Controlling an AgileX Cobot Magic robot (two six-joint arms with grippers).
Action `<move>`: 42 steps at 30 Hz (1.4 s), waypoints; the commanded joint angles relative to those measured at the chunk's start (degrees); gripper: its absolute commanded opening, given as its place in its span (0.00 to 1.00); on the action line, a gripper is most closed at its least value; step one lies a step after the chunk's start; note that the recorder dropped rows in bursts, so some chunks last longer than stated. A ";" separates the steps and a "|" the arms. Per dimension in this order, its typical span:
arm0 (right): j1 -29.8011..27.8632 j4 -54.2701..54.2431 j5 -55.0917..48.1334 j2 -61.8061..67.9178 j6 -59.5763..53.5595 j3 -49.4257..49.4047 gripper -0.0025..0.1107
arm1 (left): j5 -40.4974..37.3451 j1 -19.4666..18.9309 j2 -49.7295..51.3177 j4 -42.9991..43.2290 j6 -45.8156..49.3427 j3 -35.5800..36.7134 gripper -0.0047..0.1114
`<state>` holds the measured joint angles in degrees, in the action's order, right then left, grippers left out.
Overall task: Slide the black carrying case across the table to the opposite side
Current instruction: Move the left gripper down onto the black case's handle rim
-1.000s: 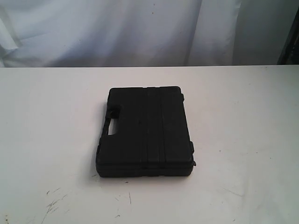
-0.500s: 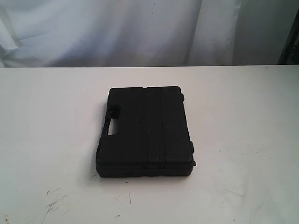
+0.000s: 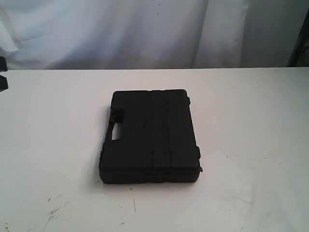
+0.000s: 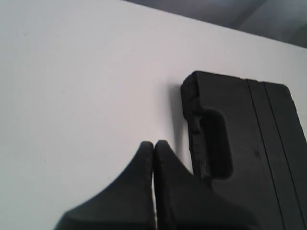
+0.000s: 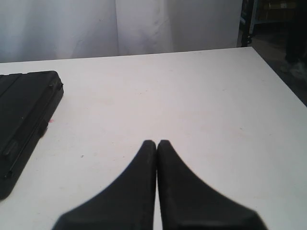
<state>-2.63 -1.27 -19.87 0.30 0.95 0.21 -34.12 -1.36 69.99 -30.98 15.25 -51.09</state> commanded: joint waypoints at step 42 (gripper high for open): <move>-0.32 -0.27 0.05 -0.30 -0.12 -0.21 0.02 | -23.54 24.29 45.16 25.83 -30.21 -42.99 0.31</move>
<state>-2.63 -1.27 -19.87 0.30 0.95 0.21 -57.25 22.62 114.02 -4.57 -14.23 -92.98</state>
